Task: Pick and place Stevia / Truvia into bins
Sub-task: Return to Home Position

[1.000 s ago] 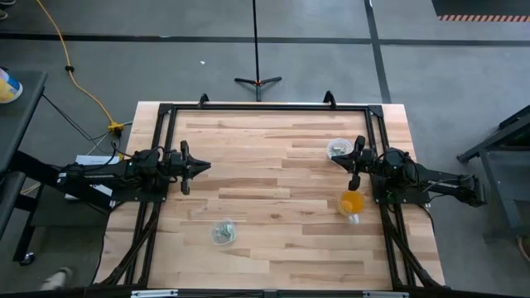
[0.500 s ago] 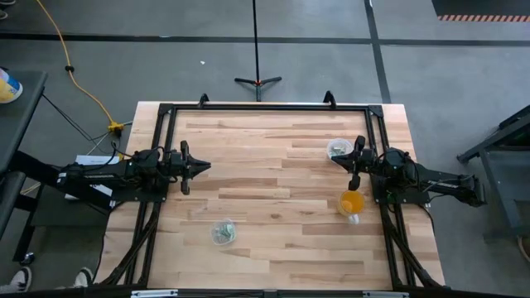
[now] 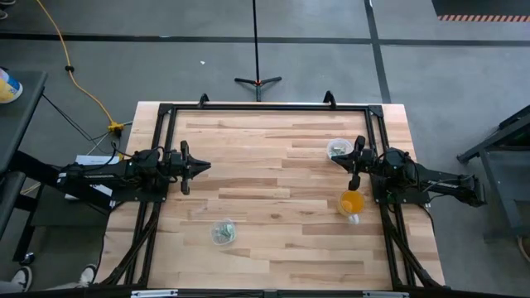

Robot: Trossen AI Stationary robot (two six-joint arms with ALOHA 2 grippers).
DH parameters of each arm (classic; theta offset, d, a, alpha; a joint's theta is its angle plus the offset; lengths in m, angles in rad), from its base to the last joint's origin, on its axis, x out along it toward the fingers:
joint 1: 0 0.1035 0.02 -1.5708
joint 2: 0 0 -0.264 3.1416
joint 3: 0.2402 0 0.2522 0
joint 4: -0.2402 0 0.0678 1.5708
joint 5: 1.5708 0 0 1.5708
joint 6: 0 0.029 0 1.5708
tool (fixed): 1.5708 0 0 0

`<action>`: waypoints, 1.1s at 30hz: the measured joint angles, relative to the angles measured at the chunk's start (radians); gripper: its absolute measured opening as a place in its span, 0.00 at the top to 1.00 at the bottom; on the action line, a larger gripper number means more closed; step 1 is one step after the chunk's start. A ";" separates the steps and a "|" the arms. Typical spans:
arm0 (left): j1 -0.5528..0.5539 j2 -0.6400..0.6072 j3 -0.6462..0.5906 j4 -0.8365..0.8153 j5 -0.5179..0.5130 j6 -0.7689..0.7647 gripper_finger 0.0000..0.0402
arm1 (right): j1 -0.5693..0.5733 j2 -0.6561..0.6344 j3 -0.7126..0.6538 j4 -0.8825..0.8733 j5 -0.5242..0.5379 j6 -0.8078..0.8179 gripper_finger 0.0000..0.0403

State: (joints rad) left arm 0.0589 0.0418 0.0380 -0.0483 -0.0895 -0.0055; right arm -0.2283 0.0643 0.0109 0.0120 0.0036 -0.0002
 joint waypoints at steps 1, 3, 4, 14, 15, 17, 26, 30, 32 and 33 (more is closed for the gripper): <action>0.000 0.000 0.000 0.000 0.000 0.000 0.83 | 0.000 0.000 0.000 0.000 0.000 0.000 0.98; 0.000 0.000 0.000 0.000 0.000 0.000 0.83 | 0.000 0.000 0.000 0.000 0.000 0.000 0.99; 0.000 0.000 0.000 0.000 0.000 0.000 0.83 | 0.000 0.000 0.000 0.000 0.000 0.000 0.99; 0.000 0.000 0.000 0.000 0.000 0.000 0.83 | 0.000 0.000 0.000 0.000 0.000 0.000 0.98; 0.000 0.000 0.000 0.000 0.000 0.000 0.83 | 0.000 0.000 0.000 0.000 0.000 0.000 0.98; 0.000 0.000 0.000 0.000 0.000 0.000 0.83 | 0.000 0.000 0.000 0.000 0.000 0.000 0.98; 0.000 0.000 0.000 0.000 0.000 0.000 0.83 | 0.000 0.000 0.000 0.000 0.000 0.000 1.00; 0.000 0.000 0.000 0.000 0.000 0.000 0.83 | 0.000 0.000 0.000 0.000 0.000 0.000 1.00; 0.000 0.000 0.000 0.000 0.000 0.000 0.83 | 0.000 0.000 0.000 0.000 0.000 0.000 1.00; 0.000 0.000 0.000 0.000 0.000 0.000 0.83 | 0.000 0.000 0.000 0.000 0.000 0.000 1.00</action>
State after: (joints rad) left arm 0.0588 0.0415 0.0380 -0.0483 -0.0895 -0.0054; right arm -0.2283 0.0641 0.0109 0.0116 0.0034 -0.0002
